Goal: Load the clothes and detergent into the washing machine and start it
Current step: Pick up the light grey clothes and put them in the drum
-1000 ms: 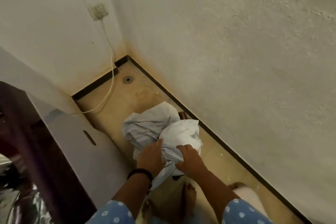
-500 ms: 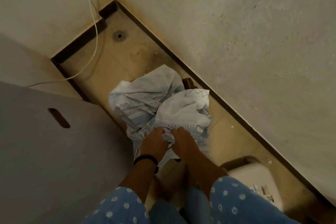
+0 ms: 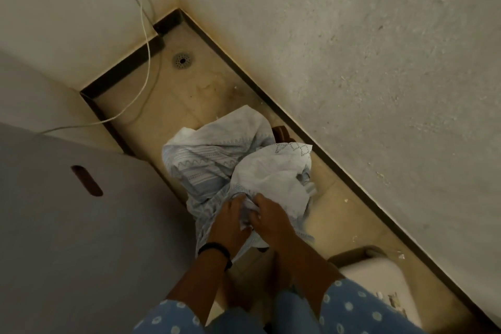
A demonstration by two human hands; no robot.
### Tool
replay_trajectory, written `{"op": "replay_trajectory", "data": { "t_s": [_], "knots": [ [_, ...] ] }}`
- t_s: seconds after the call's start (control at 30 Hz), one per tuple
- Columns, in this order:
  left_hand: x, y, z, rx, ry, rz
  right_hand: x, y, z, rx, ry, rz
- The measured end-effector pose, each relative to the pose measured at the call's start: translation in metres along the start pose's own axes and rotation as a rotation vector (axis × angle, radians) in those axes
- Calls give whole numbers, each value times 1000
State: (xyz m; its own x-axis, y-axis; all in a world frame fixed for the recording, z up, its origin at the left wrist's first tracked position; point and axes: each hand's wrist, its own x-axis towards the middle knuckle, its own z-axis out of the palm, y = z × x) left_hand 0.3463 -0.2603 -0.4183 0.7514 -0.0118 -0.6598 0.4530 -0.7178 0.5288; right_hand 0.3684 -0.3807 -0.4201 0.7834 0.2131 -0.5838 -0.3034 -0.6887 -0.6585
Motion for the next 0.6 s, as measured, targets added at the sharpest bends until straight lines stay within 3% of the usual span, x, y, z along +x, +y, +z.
{"op": "replay_trajectory", "data": {
  "t_s": [0.17, 0.37, 0.5, 0.6],
  "knots": [
    [-28, 41, -36, -29, 51, 103, -32, -43, -41, 5, 98, -139],
    [-69, 85, -99, -117, 103, 255, -71, -95, -100, 193, 191, -337],
    [-102, 109, -144, -232, 286, 374, -104, -114, -147, 50, 41, -313],
    [-130, 125, -177, -348, 395, 442, -130, -127, -169, 3, 80, -246]
  ]
}}
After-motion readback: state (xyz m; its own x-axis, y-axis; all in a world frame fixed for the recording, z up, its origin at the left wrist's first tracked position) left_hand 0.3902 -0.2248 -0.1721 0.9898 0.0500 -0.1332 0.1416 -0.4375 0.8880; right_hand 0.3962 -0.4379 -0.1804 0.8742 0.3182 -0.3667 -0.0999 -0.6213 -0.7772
